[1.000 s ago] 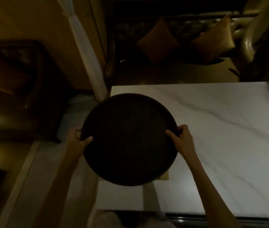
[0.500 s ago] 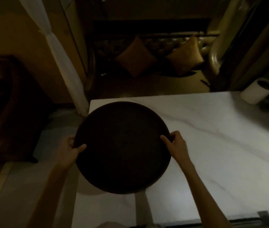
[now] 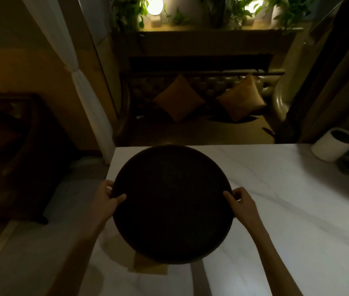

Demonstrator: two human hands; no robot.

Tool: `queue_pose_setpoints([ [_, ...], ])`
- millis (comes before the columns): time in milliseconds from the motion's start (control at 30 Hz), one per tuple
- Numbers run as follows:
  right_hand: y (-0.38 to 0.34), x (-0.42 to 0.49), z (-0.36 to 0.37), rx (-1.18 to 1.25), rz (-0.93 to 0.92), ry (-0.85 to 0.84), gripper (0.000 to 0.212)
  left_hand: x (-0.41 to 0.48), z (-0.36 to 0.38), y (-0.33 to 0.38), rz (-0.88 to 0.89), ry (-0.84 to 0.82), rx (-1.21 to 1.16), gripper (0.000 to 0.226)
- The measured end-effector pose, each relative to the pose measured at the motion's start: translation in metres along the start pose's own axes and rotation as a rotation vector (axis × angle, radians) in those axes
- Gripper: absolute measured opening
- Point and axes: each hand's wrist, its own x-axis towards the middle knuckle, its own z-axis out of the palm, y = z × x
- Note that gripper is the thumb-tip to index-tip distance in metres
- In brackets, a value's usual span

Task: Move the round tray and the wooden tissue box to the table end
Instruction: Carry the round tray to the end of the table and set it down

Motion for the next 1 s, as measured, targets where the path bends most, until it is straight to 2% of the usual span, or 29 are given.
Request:
queue_pose_setpoints([
  [300, 0.06, 0.06, -0.146, 0.025, -0.079, -0.093, 0.022, -0.082, 0.143, 0.068, -0.012, 0.142, 0.042, 0.028],
  [533, 0.078, 0.093, -0.22, 0.002, -0.083, -0.069, 0.022, -0.096, 0.215, 0.103, 0.022, 0.131, 0.045, 0.03],
  [867, 0.116, 0.095, -0.271, -0.046, 0.055, 0.033, 0.025, -0.061, 0.285, 0.121, 0.067, -0.038, 0.013, 0.028],
  [1000, 0.133, 0.066, -0.288, 0.008, 0.139, 0.096, 0.025, -0.046, 0.312, 0.117, 0.153, -0.146, 0.056, 0.029],
])
